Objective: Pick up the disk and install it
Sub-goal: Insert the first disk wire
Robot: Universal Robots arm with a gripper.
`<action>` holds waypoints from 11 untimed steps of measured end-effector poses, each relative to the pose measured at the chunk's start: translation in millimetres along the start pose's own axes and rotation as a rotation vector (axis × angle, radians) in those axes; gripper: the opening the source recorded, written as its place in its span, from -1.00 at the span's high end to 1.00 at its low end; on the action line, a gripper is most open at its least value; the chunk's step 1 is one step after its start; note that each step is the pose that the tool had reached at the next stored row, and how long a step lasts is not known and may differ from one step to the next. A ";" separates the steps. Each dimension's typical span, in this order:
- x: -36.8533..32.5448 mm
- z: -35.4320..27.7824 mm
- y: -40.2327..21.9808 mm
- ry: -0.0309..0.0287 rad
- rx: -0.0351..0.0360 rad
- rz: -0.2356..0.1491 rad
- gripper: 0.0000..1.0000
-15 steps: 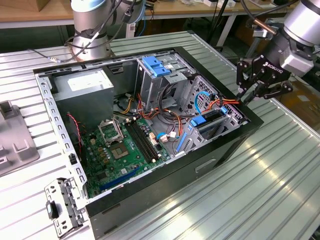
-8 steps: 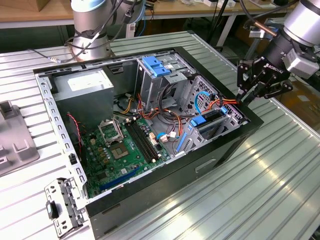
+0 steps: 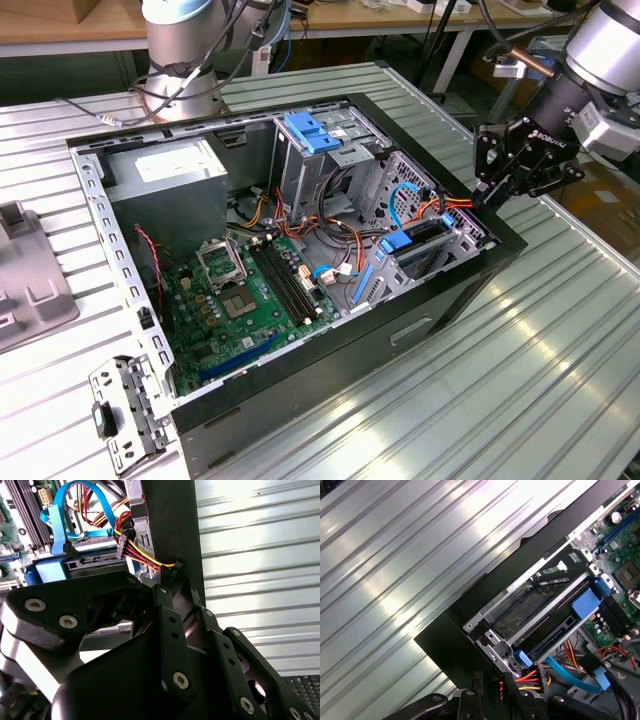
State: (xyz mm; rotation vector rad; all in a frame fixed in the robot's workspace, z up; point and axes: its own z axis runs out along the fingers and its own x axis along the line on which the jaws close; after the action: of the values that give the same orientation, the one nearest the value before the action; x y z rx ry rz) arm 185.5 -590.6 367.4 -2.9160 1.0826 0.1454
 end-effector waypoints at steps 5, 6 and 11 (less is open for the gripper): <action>-1.3 1.1 -2.7 -0.0003 0.0003 0.002 0.40; -1.3 1.5 -2.8 -0.0002 0.0005 0.004 0.40; -1.2 1.8 -2.9 -0.0001 0.0004 0.004 0.40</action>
State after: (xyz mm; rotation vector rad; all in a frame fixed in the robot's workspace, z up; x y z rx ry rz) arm 186.4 -587.5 365.7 -2.9136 1.0886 0.1455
